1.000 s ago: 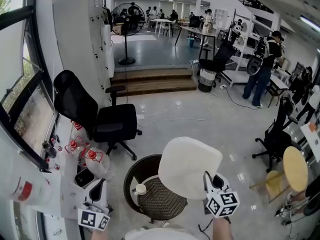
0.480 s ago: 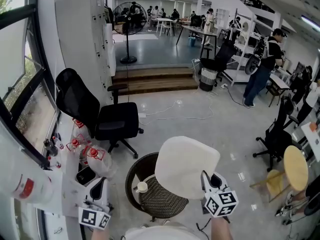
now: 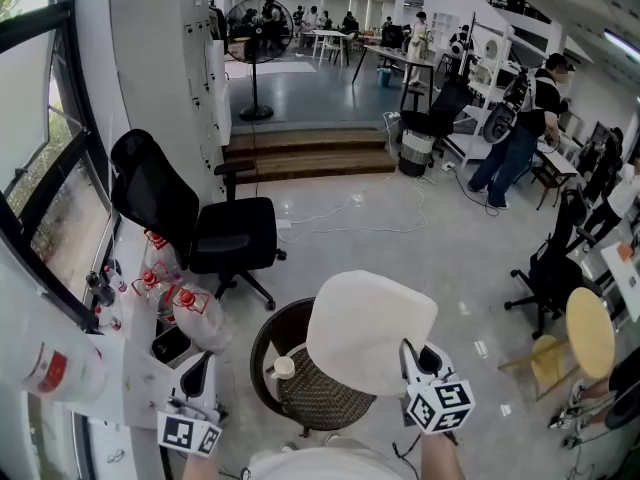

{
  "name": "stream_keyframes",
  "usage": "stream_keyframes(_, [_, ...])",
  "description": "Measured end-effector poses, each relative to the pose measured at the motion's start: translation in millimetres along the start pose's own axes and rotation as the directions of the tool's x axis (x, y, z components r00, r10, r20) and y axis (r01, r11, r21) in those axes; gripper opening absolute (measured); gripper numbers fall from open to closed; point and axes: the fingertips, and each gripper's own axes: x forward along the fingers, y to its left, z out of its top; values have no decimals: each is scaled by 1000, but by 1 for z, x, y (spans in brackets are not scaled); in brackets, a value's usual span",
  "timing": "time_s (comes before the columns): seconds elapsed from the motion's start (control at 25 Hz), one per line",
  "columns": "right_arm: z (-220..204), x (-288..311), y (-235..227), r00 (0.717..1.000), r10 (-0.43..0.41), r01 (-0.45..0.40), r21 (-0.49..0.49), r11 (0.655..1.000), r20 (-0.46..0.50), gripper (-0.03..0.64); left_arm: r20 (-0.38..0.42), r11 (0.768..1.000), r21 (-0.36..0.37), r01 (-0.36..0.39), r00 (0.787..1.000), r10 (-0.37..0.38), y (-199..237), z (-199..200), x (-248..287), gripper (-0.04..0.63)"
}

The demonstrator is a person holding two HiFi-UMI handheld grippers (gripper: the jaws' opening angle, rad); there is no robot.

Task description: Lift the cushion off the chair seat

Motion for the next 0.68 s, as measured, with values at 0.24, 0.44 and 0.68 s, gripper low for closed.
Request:
stream_keyframes(0.24, [-2,-1,4,1000,10,-10,-4,1000,-5,67,-8,1000,-5,3,1000,-3,-1,-3,-2,15])
stream_keyframes(0.44, [-3,-4,0,1000,7,-7,-11,1000,-5,67,-9,1000,-10,3,1000,-3,-5,-5,-3,15])
stream_keyframes(0.68, [3,-3,-4,1000,4,-4,-10,1000,2,67,-14,1000,-17,-2,1000,2,-8,-6,-1,15])
